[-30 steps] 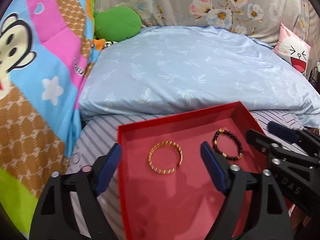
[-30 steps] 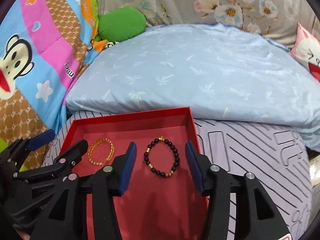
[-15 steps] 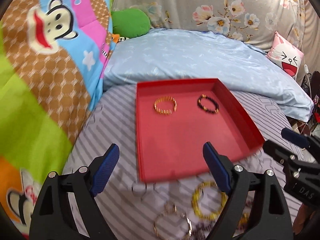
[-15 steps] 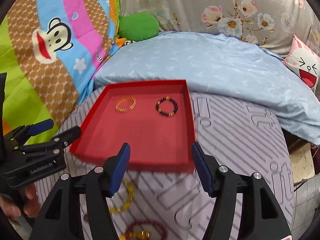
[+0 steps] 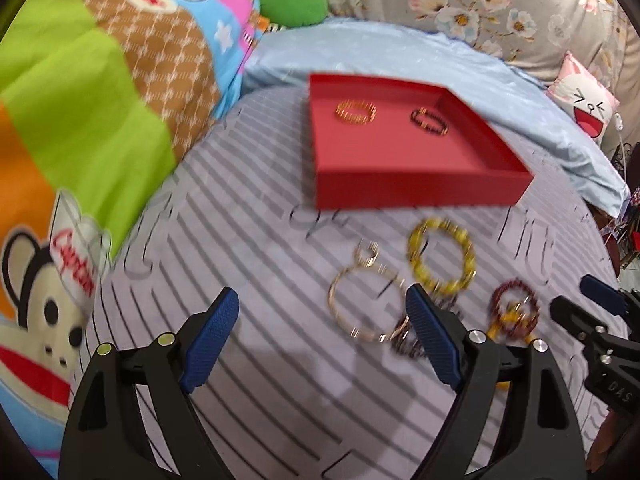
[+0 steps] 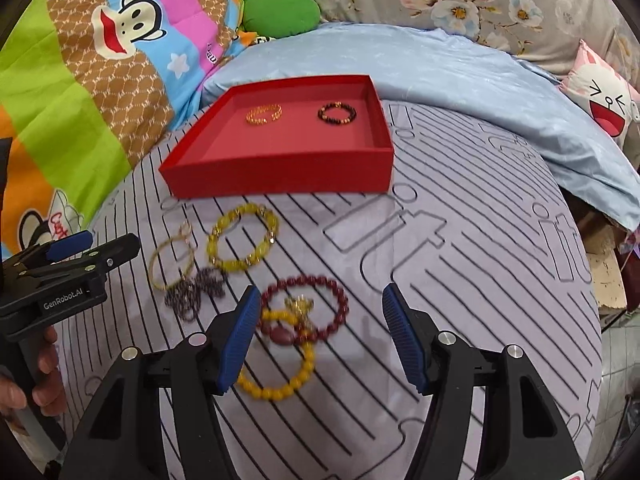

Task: Organize jewelry
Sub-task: 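Withdraw both tools from the tray back over the remaining jewelry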

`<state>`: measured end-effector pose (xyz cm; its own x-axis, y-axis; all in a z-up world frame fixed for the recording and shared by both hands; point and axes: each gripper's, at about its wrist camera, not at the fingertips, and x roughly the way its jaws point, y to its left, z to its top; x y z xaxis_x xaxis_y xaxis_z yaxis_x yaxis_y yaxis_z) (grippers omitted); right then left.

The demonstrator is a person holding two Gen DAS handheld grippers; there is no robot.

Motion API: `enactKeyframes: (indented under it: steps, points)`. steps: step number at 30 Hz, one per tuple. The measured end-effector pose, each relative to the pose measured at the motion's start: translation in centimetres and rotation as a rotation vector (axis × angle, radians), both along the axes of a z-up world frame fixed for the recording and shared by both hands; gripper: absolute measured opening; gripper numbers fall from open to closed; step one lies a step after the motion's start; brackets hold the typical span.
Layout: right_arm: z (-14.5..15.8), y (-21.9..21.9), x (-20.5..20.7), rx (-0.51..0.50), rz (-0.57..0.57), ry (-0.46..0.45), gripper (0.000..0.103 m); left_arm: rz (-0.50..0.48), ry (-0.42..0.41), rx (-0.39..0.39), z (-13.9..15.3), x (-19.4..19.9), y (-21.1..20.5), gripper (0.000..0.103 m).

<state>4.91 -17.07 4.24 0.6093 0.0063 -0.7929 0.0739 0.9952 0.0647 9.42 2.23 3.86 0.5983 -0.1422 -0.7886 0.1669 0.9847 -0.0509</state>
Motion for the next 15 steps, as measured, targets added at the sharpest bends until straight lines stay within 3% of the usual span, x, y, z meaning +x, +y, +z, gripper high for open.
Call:
enactKeyframes:
  steps: [6,15]
  points:
    - [-1.0,0.2,-1.2,0.019,-0.001,0.021,0.061,0.013,0.041,-0.03,-1.4,-1.0,0.6,0.081]
    - [-1.0,0.2,-1.1,0.024,-0.003,0.019,0.061,-0.034,0.058,-0.008,-2.5,-0.3,-2.3,0.081]
